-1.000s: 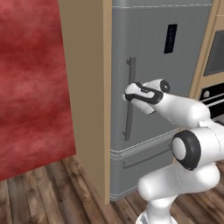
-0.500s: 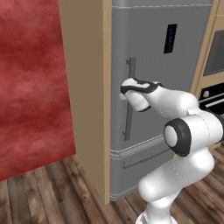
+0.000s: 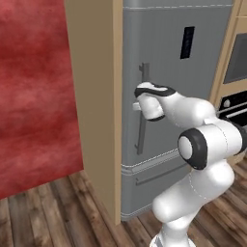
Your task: Take the cupcake and cake from the fridge and place them on the empty tray on the dining counter.
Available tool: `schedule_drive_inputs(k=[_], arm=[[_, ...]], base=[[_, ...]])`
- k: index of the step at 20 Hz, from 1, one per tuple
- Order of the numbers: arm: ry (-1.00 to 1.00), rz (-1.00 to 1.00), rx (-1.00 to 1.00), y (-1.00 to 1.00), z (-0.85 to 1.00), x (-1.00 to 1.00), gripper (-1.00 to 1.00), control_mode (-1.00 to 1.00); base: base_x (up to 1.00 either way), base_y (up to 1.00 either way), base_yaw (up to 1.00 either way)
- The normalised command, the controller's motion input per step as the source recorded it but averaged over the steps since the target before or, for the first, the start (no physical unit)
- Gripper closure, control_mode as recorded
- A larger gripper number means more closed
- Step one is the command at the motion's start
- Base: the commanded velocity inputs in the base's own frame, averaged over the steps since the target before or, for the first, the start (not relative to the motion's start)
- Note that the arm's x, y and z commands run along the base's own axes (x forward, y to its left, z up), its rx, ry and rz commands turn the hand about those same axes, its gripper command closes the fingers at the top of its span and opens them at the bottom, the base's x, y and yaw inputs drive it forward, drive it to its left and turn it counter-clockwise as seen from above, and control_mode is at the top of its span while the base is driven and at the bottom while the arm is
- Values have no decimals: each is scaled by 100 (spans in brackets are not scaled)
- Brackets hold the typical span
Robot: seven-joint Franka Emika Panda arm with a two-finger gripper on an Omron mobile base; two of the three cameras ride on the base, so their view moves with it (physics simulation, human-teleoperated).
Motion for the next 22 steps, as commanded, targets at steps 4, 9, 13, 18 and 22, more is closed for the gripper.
schedule_drive_inputs(k=[4,9,13,18,22], arm=[[-18,-4,21,-100,-32,-60,100,-100],[-14,-6,24,-100,-18,-77,100,-100],[1,-12,22,-100,-20,-63,100,-100],[9,-13,18,-100,-14,-72,100,-100],[18,-9,16,-100,-4,-78,100,-100]], base=[[0,0,0],[0,0,0],[0,0,0],[0,0,0],[0,0,0]])
